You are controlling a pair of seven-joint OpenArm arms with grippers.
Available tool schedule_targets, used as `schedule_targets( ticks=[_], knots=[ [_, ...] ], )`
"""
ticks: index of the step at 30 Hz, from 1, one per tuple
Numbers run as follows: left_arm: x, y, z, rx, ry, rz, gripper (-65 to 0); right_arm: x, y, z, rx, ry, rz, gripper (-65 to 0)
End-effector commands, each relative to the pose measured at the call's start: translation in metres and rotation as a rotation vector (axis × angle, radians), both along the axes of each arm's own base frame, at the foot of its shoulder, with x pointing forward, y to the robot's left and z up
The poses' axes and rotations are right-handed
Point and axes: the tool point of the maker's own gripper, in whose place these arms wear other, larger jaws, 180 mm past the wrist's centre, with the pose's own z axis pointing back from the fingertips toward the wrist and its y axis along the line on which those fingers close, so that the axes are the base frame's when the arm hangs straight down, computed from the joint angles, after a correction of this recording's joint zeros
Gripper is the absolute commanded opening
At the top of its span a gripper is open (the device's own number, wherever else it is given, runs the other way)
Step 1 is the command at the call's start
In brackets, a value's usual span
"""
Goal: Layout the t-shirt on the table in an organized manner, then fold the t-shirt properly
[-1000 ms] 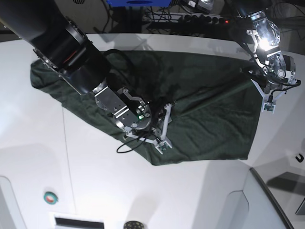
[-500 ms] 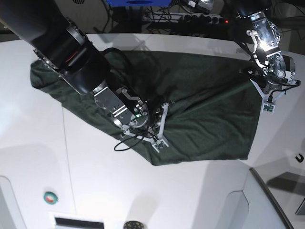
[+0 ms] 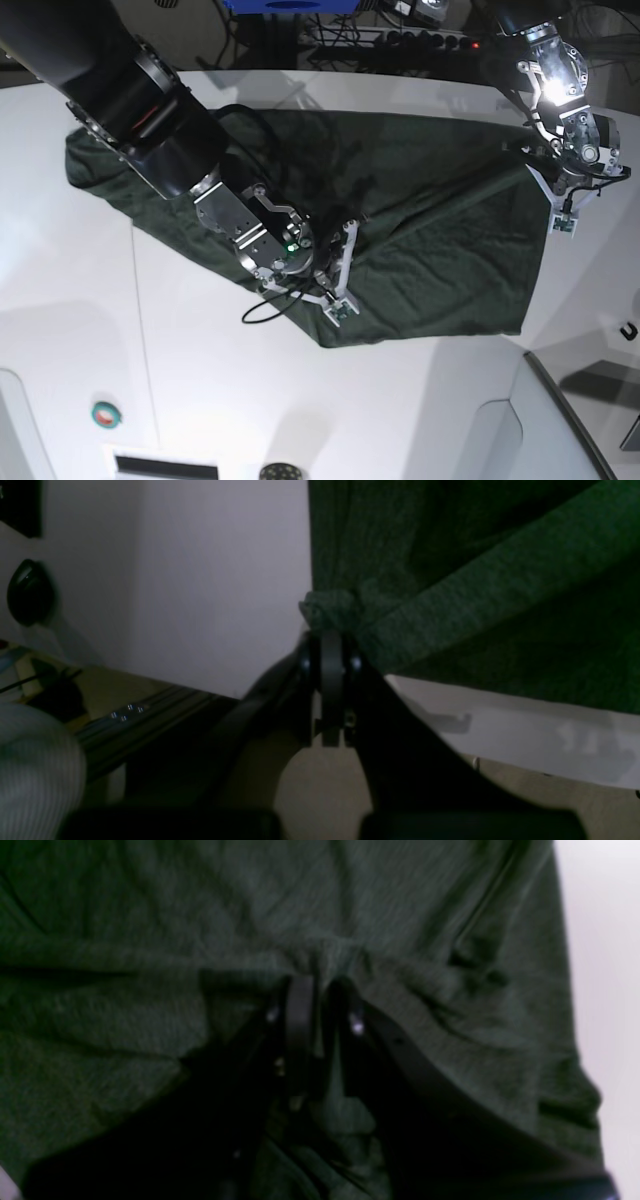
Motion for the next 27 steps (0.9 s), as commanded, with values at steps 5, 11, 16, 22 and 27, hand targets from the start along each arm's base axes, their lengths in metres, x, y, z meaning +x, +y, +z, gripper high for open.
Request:
schedule_targets(
  ticks=[5, 11, 16, 22, 27],
  knots=[
    [0.007, 0.006, 0.011, 0.027, -0.028, -0.005, -65.0, 0.017, 0.009, 0.021, 0.039, -0.056, 0.004, -63.9],
    [0.006, 0.006, 0.011, 0.027, -0.026, -0.004, -65.0, 0.018, 0.01, 0.023, 0.043, -0.061, 0.006, -64.7],
    [0.006, 0.006, 0.011, 0.029, -0.024, -0.002, -65.0, 0.024, 0.016, 0.047, 0.094, -0.09, -0.003, -64.8],
    [0.007, 0.008, 0.023, 0.046, -0.03, 0.012, -65.0, 0.039, 0.001, 0.08, 0.167, -0.108, -0.087, -64.8],
    [0.008, 0.016, 0.029, 0.05, 0.014, 0.066, -65.0, 0.042, -0.005, 0.081, 0.159, -0.114, -0.091, -64.8]
  ],
)
